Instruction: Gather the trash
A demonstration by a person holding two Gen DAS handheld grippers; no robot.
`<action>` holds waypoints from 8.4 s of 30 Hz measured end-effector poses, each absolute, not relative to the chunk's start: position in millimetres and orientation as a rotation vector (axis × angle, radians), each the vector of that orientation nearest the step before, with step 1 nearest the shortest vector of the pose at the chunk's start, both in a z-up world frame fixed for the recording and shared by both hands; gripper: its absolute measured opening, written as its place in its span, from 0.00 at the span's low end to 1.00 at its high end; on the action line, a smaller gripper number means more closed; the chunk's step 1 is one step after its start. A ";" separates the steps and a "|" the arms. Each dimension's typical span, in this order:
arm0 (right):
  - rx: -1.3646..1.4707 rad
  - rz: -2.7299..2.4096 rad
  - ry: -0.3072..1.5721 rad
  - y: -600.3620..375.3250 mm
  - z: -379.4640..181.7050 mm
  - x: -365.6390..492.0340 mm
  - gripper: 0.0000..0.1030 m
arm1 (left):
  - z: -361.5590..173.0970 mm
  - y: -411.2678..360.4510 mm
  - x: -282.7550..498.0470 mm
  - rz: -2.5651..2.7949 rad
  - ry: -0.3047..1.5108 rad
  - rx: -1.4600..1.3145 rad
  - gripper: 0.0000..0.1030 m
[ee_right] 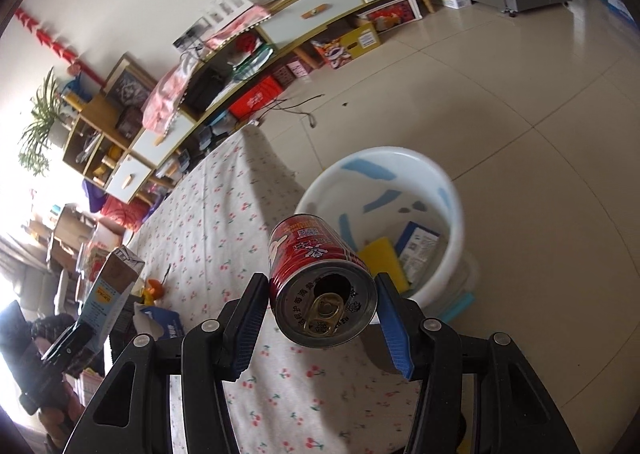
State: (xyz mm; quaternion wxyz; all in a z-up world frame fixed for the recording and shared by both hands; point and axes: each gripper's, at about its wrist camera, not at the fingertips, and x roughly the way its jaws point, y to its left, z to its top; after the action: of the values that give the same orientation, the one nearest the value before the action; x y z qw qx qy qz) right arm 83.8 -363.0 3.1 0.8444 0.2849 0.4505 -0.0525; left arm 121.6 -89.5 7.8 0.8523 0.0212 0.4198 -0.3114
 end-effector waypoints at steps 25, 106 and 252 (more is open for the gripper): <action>0.656 -0.232 0.966 -417.0 -11.8 73.5 0.54 | -52.1 -253.5 141.5 -0.691 1.054 0.178 0.52; 0.373 -0.103 1.118 -253.6 -13.4 141.4 0.77 | -63.4 -14.8 89.4 -0.347 0.926 0.384 0.88; 0.429 -0.206 1.004 -372.5 -3.5 105.8 0.16 | 5.3 -149.8 125.0 -0.497 0.923 -0.031 0.72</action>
State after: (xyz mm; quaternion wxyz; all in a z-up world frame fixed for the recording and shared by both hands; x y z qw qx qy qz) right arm 105.8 -372.5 -3.5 0.8497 0.2037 0.4764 -0.0978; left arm 125.0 -149.8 5.3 0.8657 -0.0150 0.4407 -0.2371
